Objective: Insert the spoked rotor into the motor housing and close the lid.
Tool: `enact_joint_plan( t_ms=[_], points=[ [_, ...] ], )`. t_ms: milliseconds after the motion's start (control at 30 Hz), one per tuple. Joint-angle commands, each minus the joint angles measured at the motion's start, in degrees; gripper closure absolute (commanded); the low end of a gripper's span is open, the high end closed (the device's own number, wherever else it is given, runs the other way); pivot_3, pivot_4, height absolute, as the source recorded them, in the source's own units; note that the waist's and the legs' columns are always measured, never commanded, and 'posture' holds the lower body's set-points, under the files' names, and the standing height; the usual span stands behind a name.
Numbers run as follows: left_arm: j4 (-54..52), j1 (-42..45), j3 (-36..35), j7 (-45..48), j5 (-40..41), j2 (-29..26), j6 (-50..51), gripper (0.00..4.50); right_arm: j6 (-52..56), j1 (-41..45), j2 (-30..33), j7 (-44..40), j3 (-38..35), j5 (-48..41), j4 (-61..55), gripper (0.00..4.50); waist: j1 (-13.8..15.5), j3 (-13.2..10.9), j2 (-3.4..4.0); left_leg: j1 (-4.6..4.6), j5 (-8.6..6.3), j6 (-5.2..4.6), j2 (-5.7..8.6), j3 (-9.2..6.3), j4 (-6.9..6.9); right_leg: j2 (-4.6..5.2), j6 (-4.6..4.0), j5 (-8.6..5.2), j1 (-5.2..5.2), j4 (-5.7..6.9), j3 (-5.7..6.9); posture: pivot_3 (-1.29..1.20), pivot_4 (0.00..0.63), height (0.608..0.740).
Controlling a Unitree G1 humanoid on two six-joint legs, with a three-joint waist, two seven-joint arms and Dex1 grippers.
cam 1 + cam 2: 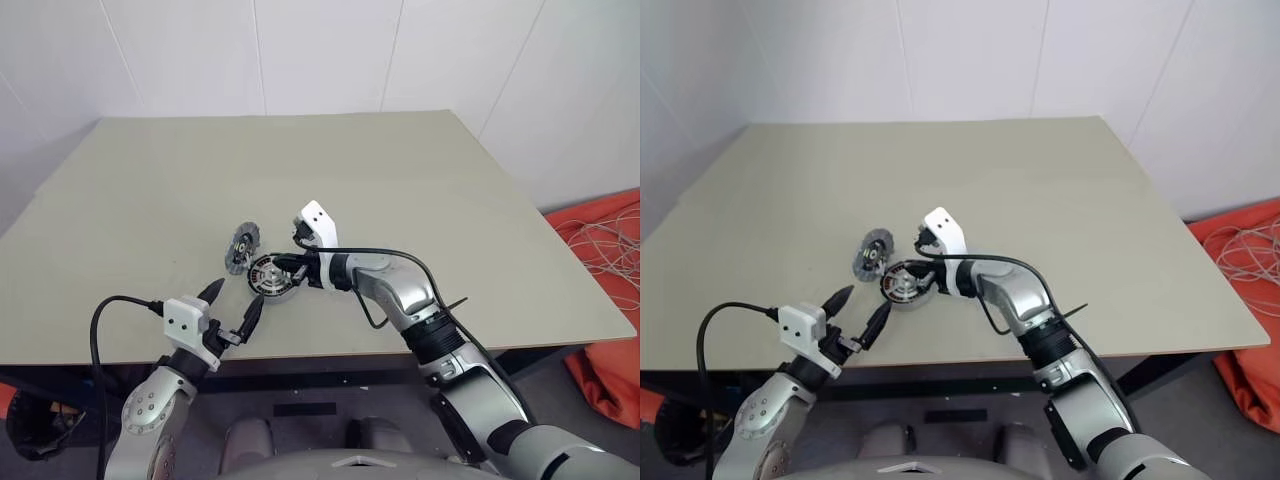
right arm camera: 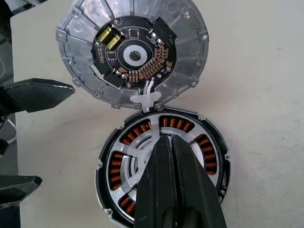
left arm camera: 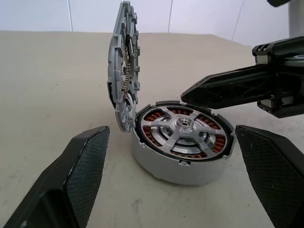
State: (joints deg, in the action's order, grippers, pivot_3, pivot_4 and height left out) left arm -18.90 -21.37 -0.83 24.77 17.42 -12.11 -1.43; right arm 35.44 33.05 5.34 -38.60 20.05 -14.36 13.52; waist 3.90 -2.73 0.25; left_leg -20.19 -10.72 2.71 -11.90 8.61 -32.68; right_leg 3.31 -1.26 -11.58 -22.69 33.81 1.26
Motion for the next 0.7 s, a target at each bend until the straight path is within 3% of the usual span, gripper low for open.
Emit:
enact_joint_plan(
  t_ms=[33, 433, 700],
  points=[
    [-1.8, 0.0, -0.3, 0.1, 0.2, -0.1, -1.0, 0.00, -1.2, 1.4, -0.4, -1.5, 0.8, 1.1, 0.4, 4.49, 0.0, 0.0, 0.00, 0.00, 0.00, 0.00, 0.00, 0.00, 0.00, 0.00, 0.00, 0.00, 0.00, 0.00, 0.00, 0.00, 0.000, 0.740],
    [-1.6, -0.2, -0.4, 0.0, 0.3, 0.0, -1.1, 0.00, -0.4, 4.0, 2.0, -5.4, 1.4, 3.8, -2.3, 4.49, 0.0, 0.0, -0.03, 0.11, 0.00, 0.00, 0.01, 0.00, -0.02, 0.01, 0.00, 0.00, 0.11, 0.01, -0.02, 0.00, 0.000, 0.740],
    [-1.6, 0.2, -0.2, 0.0, 0.5, 0.1, -0.7, 0.00, -4.0, 8.9, 7.5, -14.2, 5.8, 6.6, -4.7, 1.81, 0.0, 0.0, -0.03, 0.11, 0.00, 0.00, -0.02, -0.01, -0.04, -0.01, -0.01, 0.01, 0.10, 0.06, 0.00, 0.00, 0.000, 0.740]
  ],
)
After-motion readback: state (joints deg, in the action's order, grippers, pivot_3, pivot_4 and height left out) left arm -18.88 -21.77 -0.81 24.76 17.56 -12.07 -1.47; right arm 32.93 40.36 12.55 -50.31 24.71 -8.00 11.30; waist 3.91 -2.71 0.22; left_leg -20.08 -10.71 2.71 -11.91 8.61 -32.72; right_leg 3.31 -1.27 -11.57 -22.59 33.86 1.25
